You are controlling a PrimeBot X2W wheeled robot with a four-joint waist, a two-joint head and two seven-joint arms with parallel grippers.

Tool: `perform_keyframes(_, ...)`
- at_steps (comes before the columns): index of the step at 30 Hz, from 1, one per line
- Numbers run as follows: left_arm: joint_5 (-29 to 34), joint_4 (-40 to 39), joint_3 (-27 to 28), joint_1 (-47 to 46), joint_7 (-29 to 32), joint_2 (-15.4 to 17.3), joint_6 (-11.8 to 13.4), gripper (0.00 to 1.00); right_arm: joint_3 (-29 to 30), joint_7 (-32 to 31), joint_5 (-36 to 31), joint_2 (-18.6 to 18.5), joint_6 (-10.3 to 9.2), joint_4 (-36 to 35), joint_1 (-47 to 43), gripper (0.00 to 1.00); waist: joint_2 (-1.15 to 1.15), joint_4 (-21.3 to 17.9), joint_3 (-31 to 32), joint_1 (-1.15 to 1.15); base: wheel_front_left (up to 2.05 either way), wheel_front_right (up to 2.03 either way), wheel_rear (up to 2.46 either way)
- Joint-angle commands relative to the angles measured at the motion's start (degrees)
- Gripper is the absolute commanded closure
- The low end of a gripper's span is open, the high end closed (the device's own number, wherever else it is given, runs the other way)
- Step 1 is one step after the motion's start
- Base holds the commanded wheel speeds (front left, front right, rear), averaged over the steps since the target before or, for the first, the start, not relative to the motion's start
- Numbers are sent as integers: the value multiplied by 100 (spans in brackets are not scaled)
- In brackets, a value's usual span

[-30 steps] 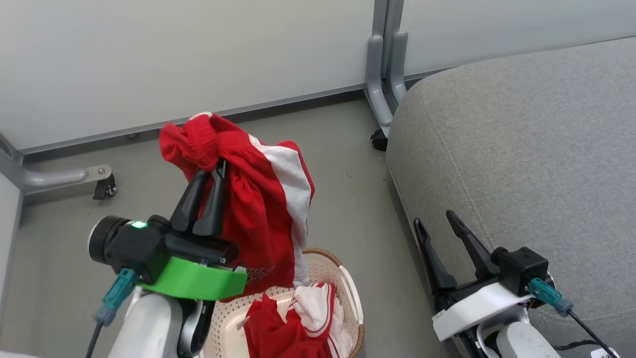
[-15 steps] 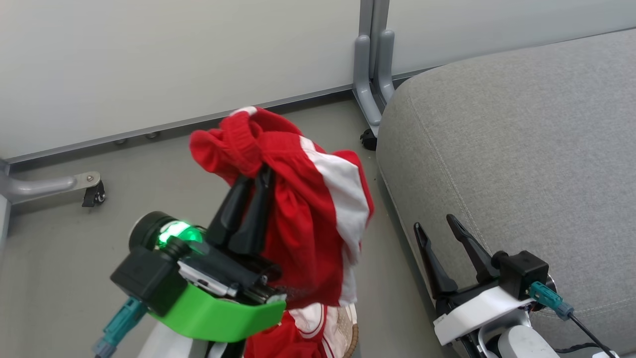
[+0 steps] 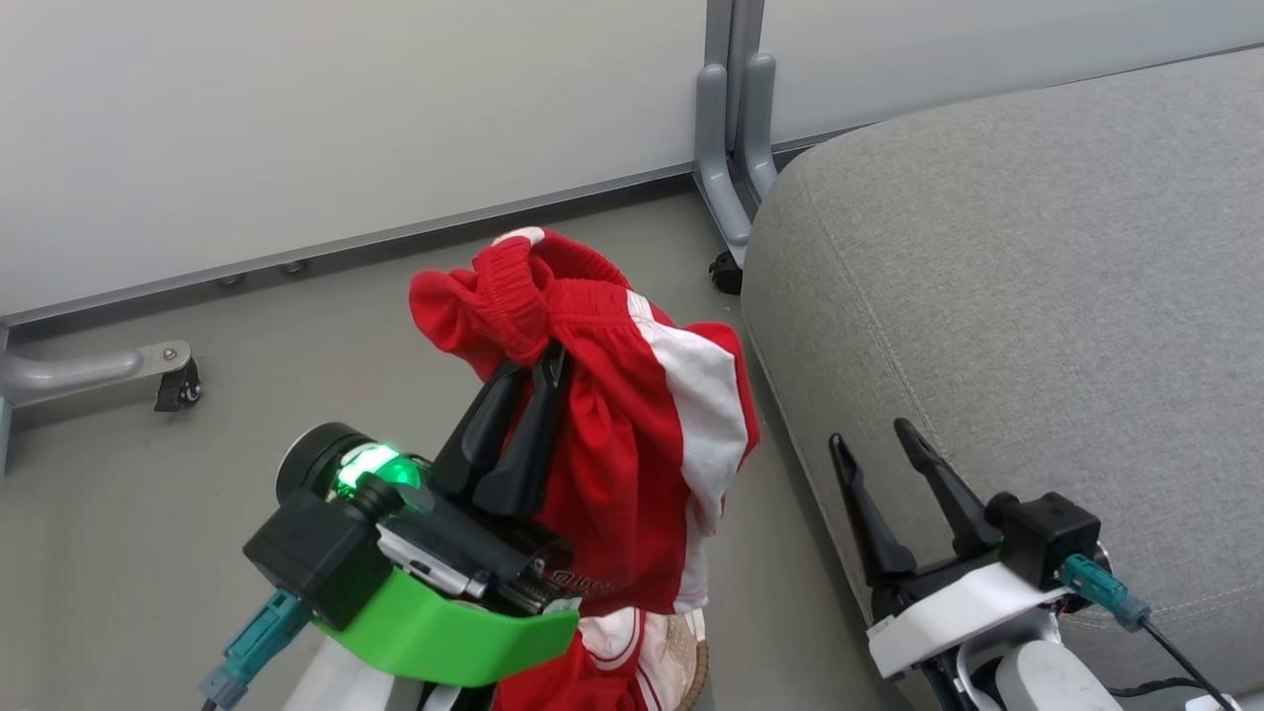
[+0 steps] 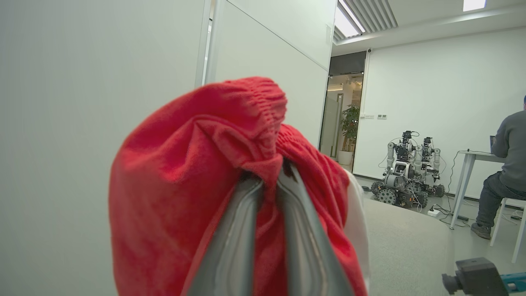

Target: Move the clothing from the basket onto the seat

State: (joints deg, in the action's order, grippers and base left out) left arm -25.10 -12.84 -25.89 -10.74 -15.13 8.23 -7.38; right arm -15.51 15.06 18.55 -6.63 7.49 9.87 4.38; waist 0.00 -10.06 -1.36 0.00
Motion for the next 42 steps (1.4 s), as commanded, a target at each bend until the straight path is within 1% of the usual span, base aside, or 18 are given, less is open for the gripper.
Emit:
perform_keyframes(1, -27, -18, 17, -93, -3, 44, -18, 100, 63, 18, 35, -39, 0, -25, 56, 0, 0, -4, 3, 0, 0, 0, 0)
perform_keyframes(5, -26, -15, 28, -100, -3, 62, -18, 100, 83, 18, 222, -110, 0, -124, 104, 0, 0, -28, 6, 0, 0, 0, 0)
perform_keyframes(8, -30, -7, 34, -108, -3, 68, -18, 100, -55, 18, 409, -310, 0, -282, 174, 0, 0, -45, 13, 0, 0, 0, 0)
perform_keyframes(11, 20, 13, -33, -149, -3, 120, -18, 100, -461, 18, 710, -555, 0, -576, 209, 0, 0, -48, 17, 0, 0, 0, 0)
perform_keyframes(14, 14, 26, -63, -199, -3, 159, -18, 100, -1049, 18, 1043, -1006, 0, -1023, 284, 0, 0, -55, 20, 0, 0, 0, 0)
perform_keyframes(16, 18, 27, -57, -225, -3, 195, -18, 100, -1406, 18, 1106, -1318, 0, -1257, 318, 0, 0, -61, 22, 0, 0, 0, 0)
perform_keyframes(19, 32, 31, -55, -242, -3, 240, -18, 100, -1868, 18, 1209, -1684, 0, -1561, 397, 0, 0, -71, 25, 0, 0, 0, 0)
perform_keyframes(21, 64, 41, -131, -301, -3, 307, -18, 100, -2171, 18, 1222, -1913, 0, -1688, 475, 0, 0, -75, 22, 0, 0, 0, 0)
perform_keyframes(24, 59, 42, -215, -363, -3, 356, -18, 100, -2574, 18, 1135, -2155, 0, -1755, 640, 0, 0, -73, 27, 0, 0, 0, 0)
perform_keyframes(31, 137, 7, -495, -501, -3, 487, -18, 100, -3028, 18, 1088, -2289, 0, -1620, 1105, 0, 0, -21, 46, 0, 0, 0, 0)
perform_keyframes(35, 173, 12, -660, -554, -3, 493, -19, 100, -3459, 18, 949, -2397, 0, -1529, 1430, 0, 0, 32, 54, 0, 0, 0, 0)
perform_keyframes(38, 179, 42, -751, -576, -3, 452, -19, 100, -3714, 18, 922, -2366, -1, -1400, 1713, 0, 0, 76, 61, 0, 0, 0, 0)
perform_keyframes(40, 194, 65, -808, -606, -3, 429, -19, 100, -3901, 18, 769, -2348, 0, -1284, 1909, 0, 0, 104, 64, 0, 0, 0, 0)
perform_keyframes(42, 255, 100, -846, -618, -3, 407, -19, 100, -4039, 18, 702, -2259, 0, -1149, 2051, 0, 0, 124, 70, 0, 0, 0, 0)
